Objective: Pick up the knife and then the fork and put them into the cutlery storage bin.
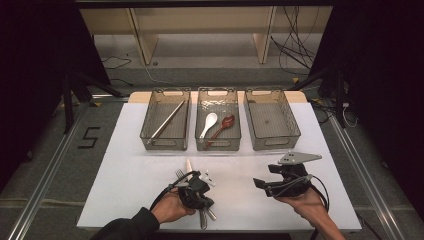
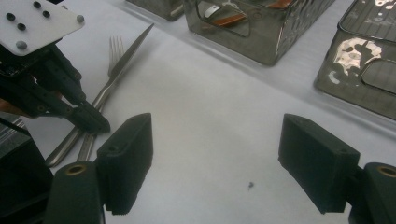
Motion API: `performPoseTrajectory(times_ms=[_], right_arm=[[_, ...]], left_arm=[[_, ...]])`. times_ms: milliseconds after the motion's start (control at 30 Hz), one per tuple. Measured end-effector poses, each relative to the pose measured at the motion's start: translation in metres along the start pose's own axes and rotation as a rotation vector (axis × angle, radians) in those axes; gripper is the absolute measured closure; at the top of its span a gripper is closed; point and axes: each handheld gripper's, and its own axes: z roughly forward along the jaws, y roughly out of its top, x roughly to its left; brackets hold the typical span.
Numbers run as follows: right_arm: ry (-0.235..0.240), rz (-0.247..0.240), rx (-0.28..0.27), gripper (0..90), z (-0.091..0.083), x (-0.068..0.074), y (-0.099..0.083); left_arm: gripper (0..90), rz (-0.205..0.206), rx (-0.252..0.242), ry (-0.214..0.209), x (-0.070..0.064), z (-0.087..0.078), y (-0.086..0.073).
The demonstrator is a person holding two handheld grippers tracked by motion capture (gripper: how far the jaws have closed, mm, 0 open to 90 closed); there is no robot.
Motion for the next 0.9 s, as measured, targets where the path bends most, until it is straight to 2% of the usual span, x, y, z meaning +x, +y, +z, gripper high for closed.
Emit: performPoseTrajectory(times_ms=[167, 367, 733, 900], right_arm=[[-0.007, -0.008, -0.002, 27.1, -0.001, 0.002, 0.001], [-0.009, -0.007, -0.003, 27.1, -0.003, 0.003, 0.001], [-0.011, -0.009, -0.005, 27.1, -0.004, 0.002, 0.001], [-0.008, -0.012, -0.006, 27.1, -0.003, 0.002, 0.002]], left_arm=[[89.0, 0.022, 0.029, -0.009, -0.001, -0.002, -0.002], [88.9, 0.031, 0.100, -0.037, 0.001, -0.007, -0.005], [88.9, -0.008, 0.202, -0.091, 0.019, -0.021, -0.022], [88.8, -0.019, 0.246, -0.074, 0.028, -0.029, -0.029]])
